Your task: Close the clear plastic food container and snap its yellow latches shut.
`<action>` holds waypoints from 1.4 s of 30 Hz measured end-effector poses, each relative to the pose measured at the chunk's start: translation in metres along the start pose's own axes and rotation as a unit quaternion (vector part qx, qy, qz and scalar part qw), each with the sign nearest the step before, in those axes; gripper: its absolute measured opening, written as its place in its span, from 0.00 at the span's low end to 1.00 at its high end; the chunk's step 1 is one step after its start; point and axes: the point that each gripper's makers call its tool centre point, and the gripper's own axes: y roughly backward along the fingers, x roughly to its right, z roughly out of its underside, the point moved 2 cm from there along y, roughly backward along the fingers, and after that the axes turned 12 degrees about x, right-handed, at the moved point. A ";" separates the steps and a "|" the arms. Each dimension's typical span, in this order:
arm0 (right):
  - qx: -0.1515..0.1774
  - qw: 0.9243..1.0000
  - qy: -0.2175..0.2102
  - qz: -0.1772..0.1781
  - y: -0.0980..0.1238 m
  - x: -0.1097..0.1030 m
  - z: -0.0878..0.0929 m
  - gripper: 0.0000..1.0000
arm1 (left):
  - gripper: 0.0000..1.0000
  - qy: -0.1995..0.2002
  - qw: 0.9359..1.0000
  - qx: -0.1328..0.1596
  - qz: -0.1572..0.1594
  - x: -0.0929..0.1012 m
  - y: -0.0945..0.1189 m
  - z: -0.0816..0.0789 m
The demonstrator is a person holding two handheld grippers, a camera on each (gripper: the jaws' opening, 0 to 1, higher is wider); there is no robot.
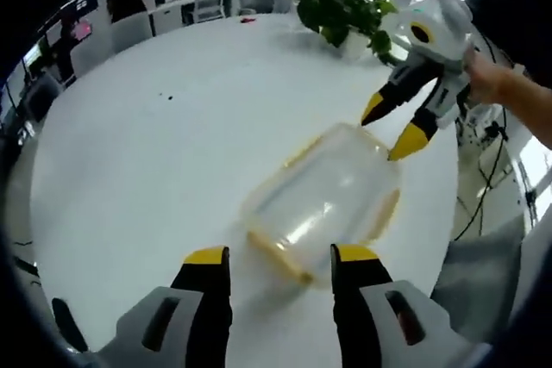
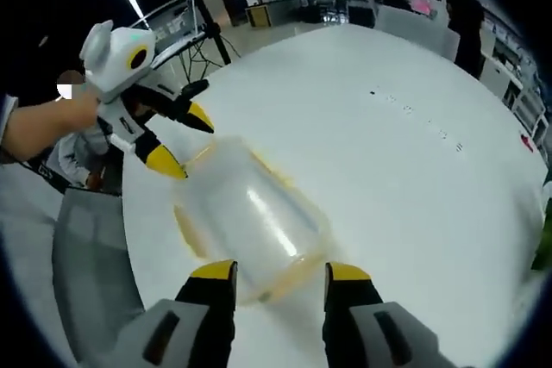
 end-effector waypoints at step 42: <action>0.031 0.986 -0.164 0.021 -0.013 -0.002 0.010 0.34 | 0.36 0.178 0.984 0.003 -0.014 0.011 -0.014 0.013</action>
